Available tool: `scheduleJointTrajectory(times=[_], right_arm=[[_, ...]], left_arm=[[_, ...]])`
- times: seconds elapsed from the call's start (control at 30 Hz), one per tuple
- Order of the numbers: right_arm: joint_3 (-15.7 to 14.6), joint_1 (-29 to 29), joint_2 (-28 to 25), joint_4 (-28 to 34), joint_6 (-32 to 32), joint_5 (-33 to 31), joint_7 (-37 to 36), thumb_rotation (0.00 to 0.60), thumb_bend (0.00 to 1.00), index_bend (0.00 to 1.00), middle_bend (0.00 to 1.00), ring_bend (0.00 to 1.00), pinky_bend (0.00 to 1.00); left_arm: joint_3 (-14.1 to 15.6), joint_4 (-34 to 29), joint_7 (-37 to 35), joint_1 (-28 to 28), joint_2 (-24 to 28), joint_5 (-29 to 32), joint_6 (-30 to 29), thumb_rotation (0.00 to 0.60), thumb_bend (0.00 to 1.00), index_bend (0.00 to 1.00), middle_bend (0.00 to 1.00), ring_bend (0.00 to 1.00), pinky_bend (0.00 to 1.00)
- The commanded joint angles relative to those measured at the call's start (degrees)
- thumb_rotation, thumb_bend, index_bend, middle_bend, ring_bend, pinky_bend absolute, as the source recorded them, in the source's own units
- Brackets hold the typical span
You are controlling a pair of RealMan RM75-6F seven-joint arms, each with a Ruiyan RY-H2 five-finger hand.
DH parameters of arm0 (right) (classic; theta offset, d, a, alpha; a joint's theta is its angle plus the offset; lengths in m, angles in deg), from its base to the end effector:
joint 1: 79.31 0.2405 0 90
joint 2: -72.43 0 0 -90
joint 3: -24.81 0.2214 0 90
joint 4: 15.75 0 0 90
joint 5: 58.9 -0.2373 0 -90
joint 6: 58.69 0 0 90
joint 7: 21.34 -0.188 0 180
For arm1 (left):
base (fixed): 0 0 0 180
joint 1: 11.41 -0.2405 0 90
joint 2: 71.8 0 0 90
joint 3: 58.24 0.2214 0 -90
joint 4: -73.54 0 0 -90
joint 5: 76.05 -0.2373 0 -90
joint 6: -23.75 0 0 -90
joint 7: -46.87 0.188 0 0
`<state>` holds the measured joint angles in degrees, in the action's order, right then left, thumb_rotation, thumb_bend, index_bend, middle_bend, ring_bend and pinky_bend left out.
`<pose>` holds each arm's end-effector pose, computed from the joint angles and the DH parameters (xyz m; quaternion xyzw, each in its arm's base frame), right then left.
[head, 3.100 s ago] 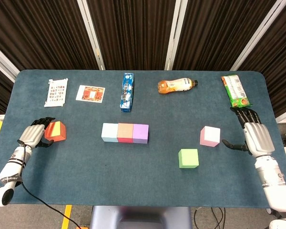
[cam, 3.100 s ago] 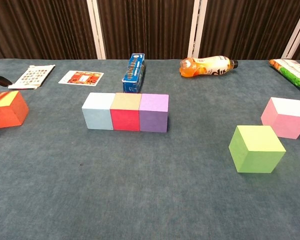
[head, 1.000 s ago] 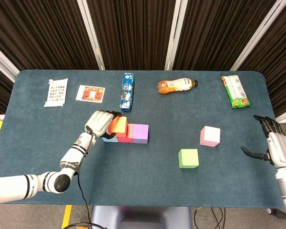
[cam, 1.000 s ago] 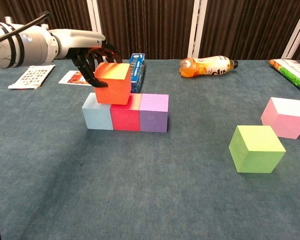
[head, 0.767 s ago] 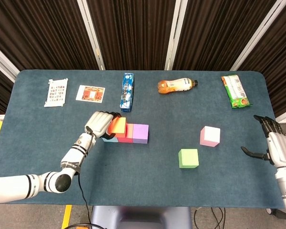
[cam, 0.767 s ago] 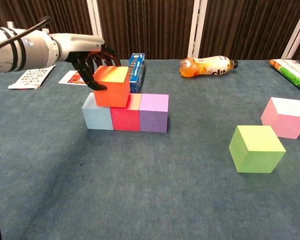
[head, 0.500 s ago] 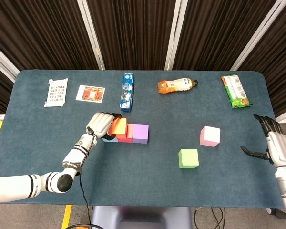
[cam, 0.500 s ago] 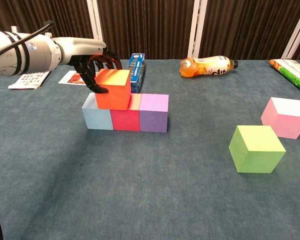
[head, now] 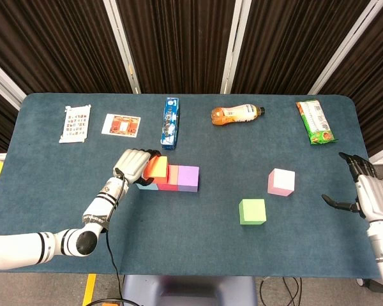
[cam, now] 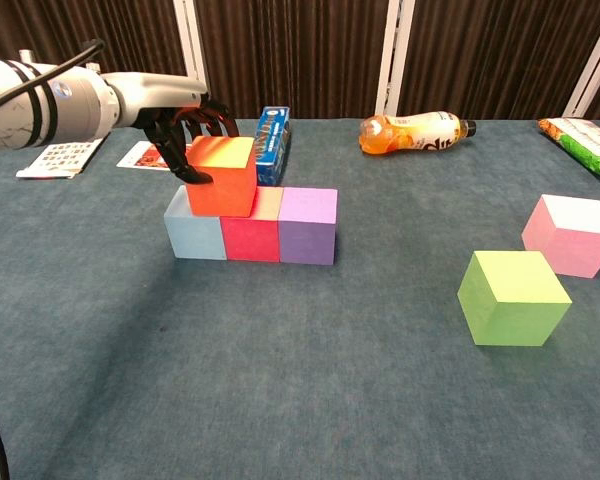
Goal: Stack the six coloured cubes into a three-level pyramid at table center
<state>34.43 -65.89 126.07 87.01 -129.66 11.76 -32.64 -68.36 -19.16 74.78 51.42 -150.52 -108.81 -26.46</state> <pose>-0.2734 -0.2875 0.1477 0.5241 -0.4999 0.4248 0.5432 -0.0514 0.4084 -0.0327 -0.7491 -0.4075 -0.3190 0.4135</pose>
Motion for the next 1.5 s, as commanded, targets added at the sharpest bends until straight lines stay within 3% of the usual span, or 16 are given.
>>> scheduleJointTrajectory(times=[0.03, 1.5], right_arm=[[0.05, 0.03, 0.07, -0.12, 0.12, -0.02, 0.02, 0.6, 0.29, 0.19, 0.2, 0.06, 0.08], [0.6, -0.8, -0.09, -1.45, 0.63, 0.63, -2.78, 0.6, 0.29, 0.17, 0.2, 0.06, 0.08]], left_arm=[[0.05, -0.04, 0.14, 0.1, -0.08, 0.24, -0.13, 0.6, 0.35, 0.26, 0.43, 0.38, 0.31], [1.55, -0.89, 3.86, 1.44, -0.42, 2.78, -1.47, 0.6, 0.36, 0.14, 0.24, 0.29, 0.28]])
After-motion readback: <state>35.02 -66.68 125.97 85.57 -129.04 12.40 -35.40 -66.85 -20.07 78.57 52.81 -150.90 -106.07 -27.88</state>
